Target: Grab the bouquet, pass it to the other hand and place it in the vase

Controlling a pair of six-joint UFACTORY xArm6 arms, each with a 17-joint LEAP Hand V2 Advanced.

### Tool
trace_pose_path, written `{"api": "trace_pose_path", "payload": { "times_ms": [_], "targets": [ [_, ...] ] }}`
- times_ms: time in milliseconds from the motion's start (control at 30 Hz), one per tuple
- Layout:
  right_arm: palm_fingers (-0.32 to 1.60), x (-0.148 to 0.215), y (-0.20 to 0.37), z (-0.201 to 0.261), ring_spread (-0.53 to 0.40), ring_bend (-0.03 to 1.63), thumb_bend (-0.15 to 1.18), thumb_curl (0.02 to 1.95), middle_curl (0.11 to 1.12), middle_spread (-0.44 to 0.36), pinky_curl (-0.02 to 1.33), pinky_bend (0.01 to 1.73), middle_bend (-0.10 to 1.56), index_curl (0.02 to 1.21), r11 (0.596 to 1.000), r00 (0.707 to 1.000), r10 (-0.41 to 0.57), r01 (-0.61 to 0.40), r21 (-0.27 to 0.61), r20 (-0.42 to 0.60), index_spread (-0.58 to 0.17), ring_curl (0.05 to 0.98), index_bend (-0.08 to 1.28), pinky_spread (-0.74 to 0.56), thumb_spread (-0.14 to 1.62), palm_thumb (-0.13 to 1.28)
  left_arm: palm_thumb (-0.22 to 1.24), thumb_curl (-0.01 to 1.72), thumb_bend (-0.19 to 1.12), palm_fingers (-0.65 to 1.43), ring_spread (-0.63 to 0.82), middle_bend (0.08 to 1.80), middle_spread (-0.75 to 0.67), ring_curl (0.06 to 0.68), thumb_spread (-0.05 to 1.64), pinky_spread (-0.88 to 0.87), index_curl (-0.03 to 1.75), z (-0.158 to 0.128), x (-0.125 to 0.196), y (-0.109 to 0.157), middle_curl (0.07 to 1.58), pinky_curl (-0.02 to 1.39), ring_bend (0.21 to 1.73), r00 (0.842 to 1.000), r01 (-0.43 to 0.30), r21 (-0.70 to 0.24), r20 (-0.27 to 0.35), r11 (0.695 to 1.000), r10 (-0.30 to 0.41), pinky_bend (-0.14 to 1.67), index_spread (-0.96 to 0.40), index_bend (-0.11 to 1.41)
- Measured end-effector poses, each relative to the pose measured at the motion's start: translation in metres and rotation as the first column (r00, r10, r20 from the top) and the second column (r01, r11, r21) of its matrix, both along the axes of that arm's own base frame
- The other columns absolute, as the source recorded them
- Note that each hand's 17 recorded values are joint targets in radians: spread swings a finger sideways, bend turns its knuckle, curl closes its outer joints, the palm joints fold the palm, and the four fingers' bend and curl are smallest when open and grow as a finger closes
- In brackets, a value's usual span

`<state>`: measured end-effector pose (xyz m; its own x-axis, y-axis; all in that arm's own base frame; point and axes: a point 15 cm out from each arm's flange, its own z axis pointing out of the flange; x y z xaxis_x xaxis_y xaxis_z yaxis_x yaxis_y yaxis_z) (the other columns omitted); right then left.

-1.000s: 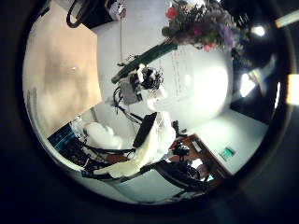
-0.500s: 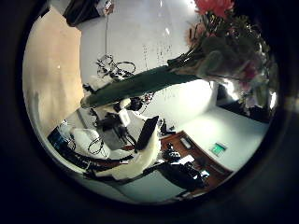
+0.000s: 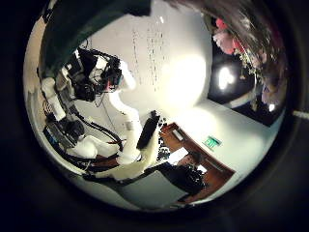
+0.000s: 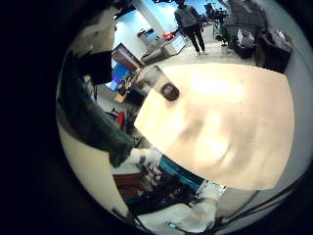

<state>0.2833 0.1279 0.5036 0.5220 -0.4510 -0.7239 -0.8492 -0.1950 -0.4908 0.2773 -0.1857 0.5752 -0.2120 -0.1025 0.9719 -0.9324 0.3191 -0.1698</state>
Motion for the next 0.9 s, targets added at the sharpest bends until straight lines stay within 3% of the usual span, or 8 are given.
{"api": "trace_pose_path", "payload": {
  "times_ms": [133, 300, 400, 467, 600, 667, 800, 900],
  "targets": [
    [1.16, -0.002, 0.004, -0.002, -0.183, 1.45, 0.00, 1.32, 0.69, -0.101, 0.83, 1.26, 1.41, 0.73, 1.000, 1.000, 0.013, -0.013, -0.017, 0.003, -0.197, 0.675, 1.26, -0.20, 0.85, 1.14, 0.34, 0.34, -0.02, 0.33, 0.43, 0.33, 0.18, 0.219, 0.95, 0.47, 0.31, -0.001, 0.003, 0.001, 0.40, 0.16, 0.56, 1.000, -0.009, 0.003, -0.018, 1.000, 0.009, 0.47, 0.12, 0.17],
    [1.16, -0.010, 0.008, 0.002, -0.184, 1.45, 0.00, 1.33, 0.69, -0.101, 0.85, 1.25, 1.41, 0.73, 0.999, 1.000, 0.021, -0.021, -0.026, 0.015, -0.197, 0.678, 1.26, -0.20, 0.85, 1.14, 0.44, 0.35, -0.01, 0.77, 0.08, 0.58, -0.04, 0.214, 0.97, 0.16, 0.34, -0.003, 0.014, 0.000, 0.48, 0.14, 0.63, 0.998, -0.052, -0.021, -0.034, 0.998, 0.051, 0.56, -0.02, 0.20],
    [1.16, -0.010, 0.007, 0.004, -0.184, 1.44, -0.01, 1.33, 0.69, -0.101, 0.86, 1.24, 1.41, 0.73, 1.000, 1.000, 0.013, -0.012, -0.029, 0.025, -0.197, 0.680, 1.26, -0.21, 0.86, 1.12, 0.53, 0.37, 0.00, 1.09, -0.19, 0.71, -0.18, 0.292, 0.99, -0.12, 0.36, 0.001, 0.026, -0.001, 0.56, 0.21, 0.83, 0.994, -0.107, -0.067, -0.046, 0.992, 0.104, 0.79, -0.13, 0.18],
    [1.15, -0.009, 0.007, 0.005, -0.184, 1.44, -0.02, 1.32, 0.69, -0.101, 0.86, 1.24, 1.41, 0.73, 1.000, 1.000, 0.008, -0.008, -0.026, 0.025, -0.194, 0.681, 1.26, -0.21, 0.86, 1.10, 0.72, 0.41, 0.09, 1.35, -0.30, 0.80, -0.26, 0.379, 1.01, -0.24, 0.41, 0.003, 0.032, -0.001, 0.64, 0.30, 1.03, 0.991, -0.131, -0.089, -0.052, 0.987, 0.127, 0.99, -0.22, 0.28],
    [1.13, -0.006, 0.004, -0.004, -0.187, 1.42, -0.05, 1.23, 0.68, -0.106, 0.84, 1.21, 1.39, 0.72, 1.000, 1.000, -0.025, 0.025, -0.019, 0.002, -0.195, 0.668, 1.23, -0.24, 0.89, 1.00, 0.86, 0.48, 0.12, 1.34, -0.38, 0.96, -0.36, 0.472, 1.01, -0.36, 0.55, 0.009, 0.036, 0.000, 0.74, 0.40, 1.22, 0.988, -0.157, -0.123, -0.012, 0.980, 0.157, 1.23, -0.37, 0.54],
    [0.94, 0.000, -0.002, -0.022, -0.201, 1.36, -0.07, 1.11, 0.63, -0.119, 0.78, 1.15, 1.26, 0.68, 0.997, 0.997, -0.072, 0.072, -0.009, -0.034, -0.231, 0.626, 1.02, -0.34, 0.92, 0.85, 0.88, 0.51, 0.12, 1.29, -0.40, 1.03, -0.39, 0.502, 1.01, -0.40, 0.61, 0.011, 0.037, 0.002, 0.77, 0.44, 1.29, 0.985, -0.171, -0.126, 0.012, 0.977, 0.174, 1.31, -0.43, 0.65],
    [0.40, 0.002, -0.012, -0.044, -0.219, 1.35, -0.04, 0.97, 0.57, -0.129, 0.77, 1.24, 1.01, 0.60, 0.988, 0.985, -0.154, 0.154, -0.002, -0.076, -0.281, 0.613, 0.60, -0.42, 0.95, 0.80, 0.92, 0.56, 0.12, 1.20, -0.41, 1.12, -0.43, 0.542, 1.02, -0.43, 0.71, 0.020, 0.038, 0.012, 0.82, 0.50, 1.38, 0.974, -0.204, -0.131, 0.073, 0.970, 0.215, 1.41, -0.51, 0.77],
    [0.24, 0.004, -0.019, -0.047, -0.213, 1.24, -0.04, 0.90, 0.51, -0.120, 0.72, 1.19, 0.89, 0.51, 0.984, 0.980, -0.179, 0.179, -0.002, -0.082, -0.312, 0.542, 0.48, -0.37, 0.96, 0.78, 0.94, 0.59, 0.11, 1.15, -0.41, 1.17, -0.44, 0.559, 1.03, -0.44, 0.78, 0.033, 0.042, 0.021, 0.84, 0.53, 1.42, 0.959, -0.236, -0.132, 0.128, 0.963, 0.253, 1.45, -0.55, 0.82]
  ]
}}
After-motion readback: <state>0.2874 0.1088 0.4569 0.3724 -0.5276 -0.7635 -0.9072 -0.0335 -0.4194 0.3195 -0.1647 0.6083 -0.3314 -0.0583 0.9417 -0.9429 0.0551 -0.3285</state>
